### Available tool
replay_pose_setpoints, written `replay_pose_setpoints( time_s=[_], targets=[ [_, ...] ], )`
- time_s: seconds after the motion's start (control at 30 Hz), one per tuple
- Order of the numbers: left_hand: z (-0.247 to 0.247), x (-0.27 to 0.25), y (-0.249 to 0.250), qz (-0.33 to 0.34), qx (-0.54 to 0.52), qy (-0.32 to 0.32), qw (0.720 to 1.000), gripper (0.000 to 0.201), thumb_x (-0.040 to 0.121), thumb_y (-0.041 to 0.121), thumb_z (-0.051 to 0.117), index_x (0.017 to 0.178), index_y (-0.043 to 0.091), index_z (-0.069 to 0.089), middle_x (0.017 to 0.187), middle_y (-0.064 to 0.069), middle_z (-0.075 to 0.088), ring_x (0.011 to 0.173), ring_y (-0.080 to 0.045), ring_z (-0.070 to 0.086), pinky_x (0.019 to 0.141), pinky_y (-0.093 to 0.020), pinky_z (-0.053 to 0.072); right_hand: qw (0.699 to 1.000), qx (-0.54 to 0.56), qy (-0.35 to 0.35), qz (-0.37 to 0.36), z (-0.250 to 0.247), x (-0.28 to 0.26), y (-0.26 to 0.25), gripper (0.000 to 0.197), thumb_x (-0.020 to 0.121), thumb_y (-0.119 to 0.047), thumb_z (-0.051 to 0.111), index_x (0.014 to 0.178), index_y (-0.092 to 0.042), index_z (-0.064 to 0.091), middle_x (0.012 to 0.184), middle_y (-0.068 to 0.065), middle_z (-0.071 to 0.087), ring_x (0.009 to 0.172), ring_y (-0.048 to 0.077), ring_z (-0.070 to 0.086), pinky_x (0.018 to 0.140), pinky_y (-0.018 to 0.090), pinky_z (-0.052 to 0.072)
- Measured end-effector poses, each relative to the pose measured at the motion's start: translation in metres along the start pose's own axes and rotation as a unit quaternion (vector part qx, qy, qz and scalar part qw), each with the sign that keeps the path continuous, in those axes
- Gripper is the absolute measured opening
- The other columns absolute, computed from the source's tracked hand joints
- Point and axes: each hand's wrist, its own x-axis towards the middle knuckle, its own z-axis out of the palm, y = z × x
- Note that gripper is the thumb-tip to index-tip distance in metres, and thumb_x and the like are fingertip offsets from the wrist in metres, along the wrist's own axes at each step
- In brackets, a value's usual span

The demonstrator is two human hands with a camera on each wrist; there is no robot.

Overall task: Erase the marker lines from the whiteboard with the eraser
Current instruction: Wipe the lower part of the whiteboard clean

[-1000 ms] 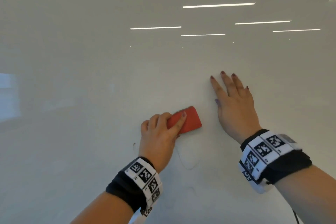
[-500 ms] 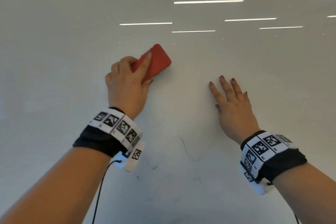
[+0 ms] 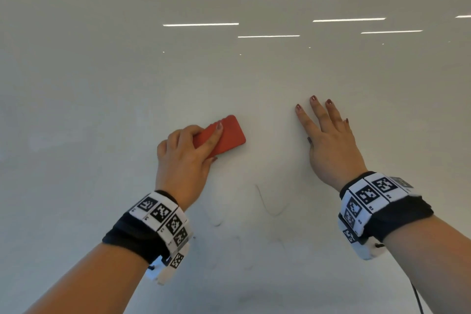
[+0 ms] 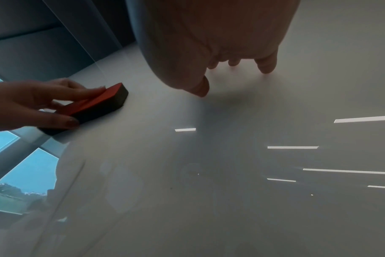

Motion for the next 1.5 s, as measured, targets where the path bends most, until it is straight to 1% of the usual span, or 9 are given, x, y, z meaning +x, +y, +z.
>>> replay_pose_setpoints(
  time_s=[0.23,0.4,0.6,0.7,0.83,1.07,1.2,1.33,1.5],
  targets=[
    [0.014,-0.039,0.011,0.013,-0.015,-0.018,1.0,0.06,0.078,0.033,0.071,0.134,0.035,0.048,0.118,-0.006,0.051,0.103,-0.026,0.042,0.087,-0.047,0.039,1.0,-0.005,-0.001,0.013,-0.001,-0.002,-0.005,0.078,0.092,-0.002,0.041,0.151,-0.034,0.001,0.16,-0.002,-0.005,0.146,0.026,-0.006,0.114,0.053,0.014],
    [0.026,-0.072,0.028,0.036,-0.02,-0.047,0.998,0.063,0.074,0.029,0.075,0.131,0.035,0.049,0.115,-0.005,0.054,0.099,-0.029,0.05,0.083,-0.047,0.042,1.0,0.003,-0.001,0.024,0.003,-0.005,-0.01,0.076,0.092,-0.002,0.041,0.151,-0.031,0.002,0.159,-0.001,-0.006,0.146,0.027,-0.007,0.113,0.054,0.014],
    [0.033,-0.095,0.043,0.049,-0.029,-0.057,0.997,0.066,0.072,0.031,0.077,0.13,0.036,0.046,0.11,-0.004,0.057,0.096,-0.028,0.053,0.08,-0.045,0.046,0.999,0.031,0.025,-0.006,0.011,-0.019,-0.015,0.067,0.095,-0.01,0.042,0.152,-0.027,0.01,0.159,0.003,0.005,0.146,0.029,0.001,0.114,0.054,0.014],
    [0.024,-0.068,0.028,-0.021,-0.033,-0.008,0.999,0.057,0.081,0.036,0.062,0.135,0.035,0.042,0.113,-0.008,0.054,0.097,-0.031,0.051,0.082,-0.044,0.042,0.999,0.039,0.014,-0.024,0.023,-0.035,-0.021,0.066,0.095,-0.013,0.042,0.151,-0.027,0.011,0.159,0.001,0.006,0.146,0.027,0.001,0.114,0.053,0.013],
    [0.014,-0.042,0.005,-0.085,-0.033,0.035,0.995,0.06,0.083,0.034,0.067,0.137,0.03,0.042,0.117,-0.009,0.047,0.101,-0.031,0.046,0.083,-0.047,0.043,0.999,0.038,-0.001,-0.037,0.035,-0.053,-0.018,0.067,0.093,-0.013,0.048,0.151,-0.024,0.017,0.159,0.004,0.009,0.146,0.03,0.005,0.111,0.056,0.019],
    [0.039,-0.081,0.045,0.003,-0.018,-0.023,1.0,0.052,0.083,0.04,0.057,0.133,0.035,0.046,0.116,-0.006,0.05,0.098,-0.031,0.049,0.084,-0.045,0.041,0.998,0.03,-0.001,-0.053,0.035,-0.053,-0.013,0.073,0.088,-0.004,0.051,0.15,-0.025,0.019,0.158,0.002,0.014,0.145,0.029,0.007,0.113,0.053,0.015],
    [0.052,-0.122,0.06,0.01,-0.018,-0.053,0.998,0.047,0.084,0.041,0.049,0.13,0.039,0.044,0.114,-0.002,0.052,0.1,-0.025,0.047,0.085,-0.045,0.044,0.998,0.023,-0.006,-0.063,0.035,-0.053,-0.008,0.075,0.088,-0.004,0.049,0.151,-0.026,0.017,0.159,0.001,0.011,0.146,0.027,0.005,0.113,0.055,0.015],
    [0.049,-0.144,0.045,0.038,-0.006,-0.056,0.998,0.058,0.077,0.029,0.07,0.129,0.038,0.046,0.111,-0.003,0.055,0.096,-0.028,0.051,0.082,-0.046,0.046,0.998,0.009,-0.019,-0.062,0.036,-0.054,-0.007,0.079,0.087,-0.003,0.048,0.151,-0.028,0.011,0.159,-0.001,0.005,0.146,0.026,0.0,0.113,0.055,0.013],
    [0.017,-0.101,-0.004,-0.073,-0.009,0.02,0.997,0.055,0.082,0.032,0.062,0.134,0.031,0.043,0.114,-0.013,0.055,0.096,-0.035,0.051,0.084,-0.047,0.042,0.998,0.004,-0.026,-0.05,0.037,-0.054,-0.009,0.078,0.088,-0.003,0.046,0.151,-0.029,0.008,0.16,-0.001,0.003,0.146,0.024,-0.004,0.114,0.055,0.01]
  ],
)
